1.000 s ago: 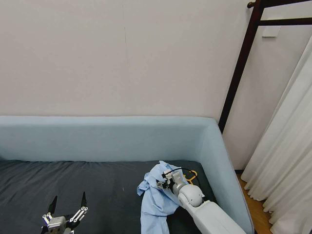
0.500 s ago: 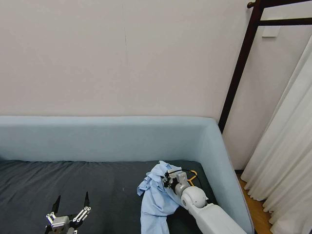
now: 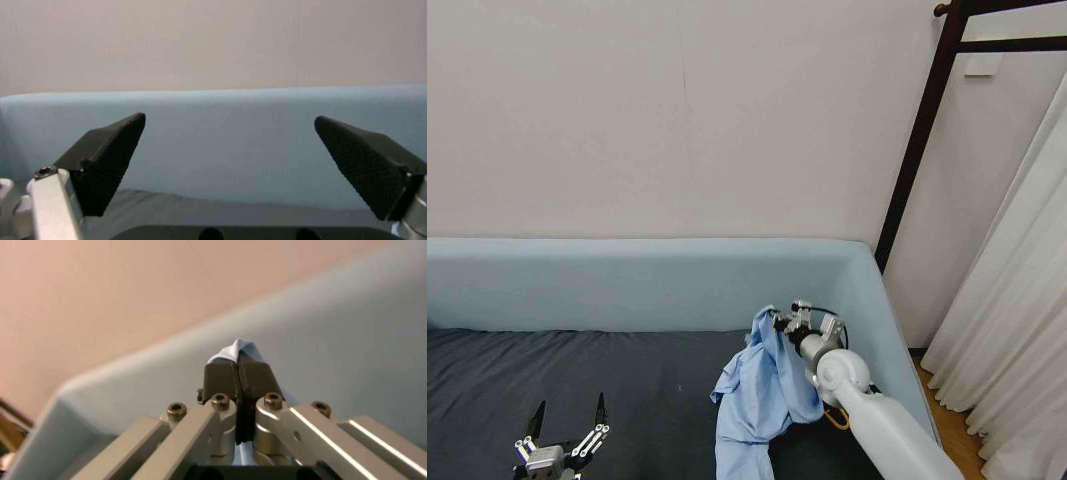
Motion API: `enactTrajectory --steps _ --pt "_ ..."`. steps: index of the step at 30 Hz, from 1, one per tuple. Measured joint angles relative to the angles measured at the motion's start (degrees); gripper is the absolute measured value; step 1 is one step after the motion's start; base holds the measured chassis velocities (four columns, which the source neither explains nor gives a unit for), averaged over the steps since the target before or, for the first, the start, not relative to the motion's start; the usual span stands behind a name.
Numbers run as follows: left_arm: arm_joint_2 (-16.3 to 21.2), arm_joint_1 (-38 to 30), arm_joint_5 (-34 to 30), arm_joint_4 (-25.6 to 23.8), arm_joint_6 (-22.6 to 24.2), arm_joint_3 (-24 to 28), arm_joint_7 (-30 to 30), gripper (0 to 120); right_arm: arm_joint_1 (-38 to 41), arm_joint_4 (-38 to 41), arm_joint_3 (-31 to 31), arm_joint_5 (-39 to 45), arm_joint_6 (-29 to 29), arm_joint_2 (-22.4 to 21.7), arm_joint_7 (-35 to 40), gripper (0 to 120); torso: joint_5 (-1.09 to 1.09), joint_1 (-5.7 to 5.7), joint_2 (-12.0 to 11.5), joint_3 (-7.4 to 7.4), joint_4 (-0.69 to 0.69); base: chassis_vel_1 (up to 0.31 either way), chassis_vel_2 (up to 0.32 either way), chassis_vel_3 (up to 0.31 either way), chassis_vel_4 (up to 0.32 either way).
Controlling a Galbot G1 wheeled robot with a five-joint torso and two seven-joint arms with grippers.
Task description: Pick up the clothes from the sofa and hang them on the clothes hanger.
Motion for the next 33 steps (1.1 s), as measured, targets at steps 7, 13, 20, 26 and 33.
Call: enactTrajectory --steps 7,13,20,26,33 --pt "-0.75 -0.12 -0.2 -1.24 0.05 -0.03 -0.06 100 10.05 0.93 -3.4 5.49 4.57 -2.46 -4.68 0 0.02 0.01 0.0 0.01 0.0 0.0 0.0 0.0 0.0" --pt "0.4 -0.16 -0.9 -1.75 0.23 -0.61 -0.17 100 21.69 0.28 -6.64 8.79 5.32 -3.43 -5.12 0 0.0 0.0 0.0 0.0 0.02 0.0 0.0 0.0 0.0" --pt "1.21 -0.53 -2.31 -2.88 1.12 -1.18 -0.18 100 32.48 -3.02 -7.98 11.48 5.39 -3.96 -3.46 0 0.02 0.0 0.0 0.01 -0.01 0.0 0.0 0.0 0.0" --pt "0.69 -0.82 -2.29 -2.84 1.01 -0.7 -0.13 100 44.01 -7.93 -10.68 13.28 6.35 -3.57 -1.53 0 0.0 0.0 -0.01 0.0 0.02 0.0 0.0 0.0 0.0" --pt "1.34 -1.7 -2.61 -1.24 0.42 -0.75 -0.14 100 46.53 0.71 -10.14 16.71 4.69 -5.81 2.9 0 -0.02 0.0 0.0 -0.01 0.03 0.0 0.0 0.0 0.0"
